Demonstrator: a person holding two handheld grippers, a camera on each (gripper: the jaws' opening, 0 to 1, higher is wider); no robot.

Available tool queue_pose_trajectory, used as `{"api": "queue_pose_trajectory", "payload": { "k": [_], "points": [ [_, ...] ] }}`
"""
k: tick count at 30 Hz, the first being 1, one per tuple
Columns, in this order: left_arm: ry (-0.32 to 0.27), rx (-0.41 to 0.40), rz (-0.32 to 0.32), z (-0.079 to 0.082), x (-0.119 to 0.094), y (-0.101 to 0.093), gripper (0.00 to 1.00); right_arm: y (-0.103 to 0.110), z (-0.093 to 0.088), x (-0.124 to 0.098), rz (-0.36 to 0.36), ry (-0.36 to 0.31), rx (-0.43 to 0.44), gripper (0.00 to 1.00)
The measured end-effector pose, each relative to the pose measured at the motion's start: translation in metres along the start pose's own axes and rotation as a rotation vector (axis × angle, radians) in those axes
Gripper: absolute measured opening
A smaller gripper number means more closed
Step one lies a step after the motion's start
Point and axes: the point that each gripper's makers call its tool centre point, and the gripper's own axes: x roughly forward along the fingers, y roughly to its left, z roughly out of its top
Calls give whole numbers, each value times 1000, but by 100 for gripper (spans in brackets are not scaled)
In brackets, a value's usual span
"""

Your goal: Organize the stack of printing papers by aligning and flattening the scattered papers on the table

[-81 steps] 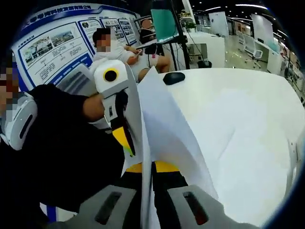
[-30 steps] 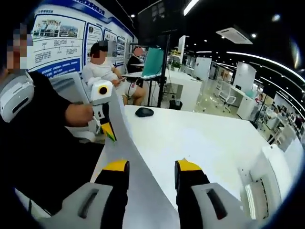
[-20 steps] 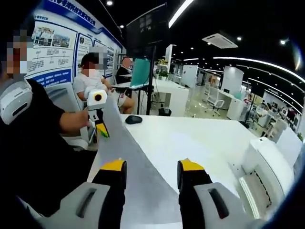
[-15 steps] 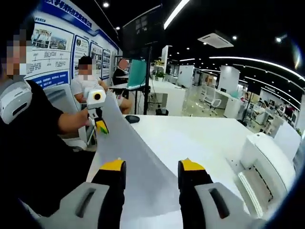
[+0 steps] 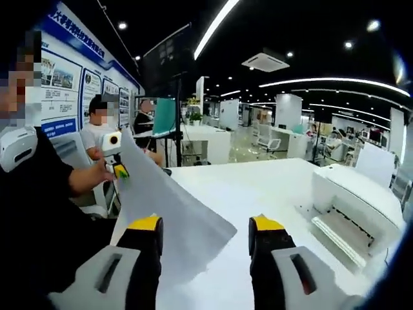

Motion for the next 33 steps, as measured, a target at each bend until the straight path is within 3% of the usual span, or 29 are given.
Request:
{"api": "queue_pose_trajectory", "payload": {
  "k": [14, 22, 33],
  "points": [
    [-21, -45, 30, -1, -16, 9, 6, -13, -35, -9, -51, 31, 66, 53],
    [-56, -114, 56, -1, -27, 22, 6, -15, -55, -6, -88, 86, 56, 54],
    [-5, -247, 103, -30, -31, 42, 6, -16, -71, -7, -102, 105, 74, 52]
  ]
}}
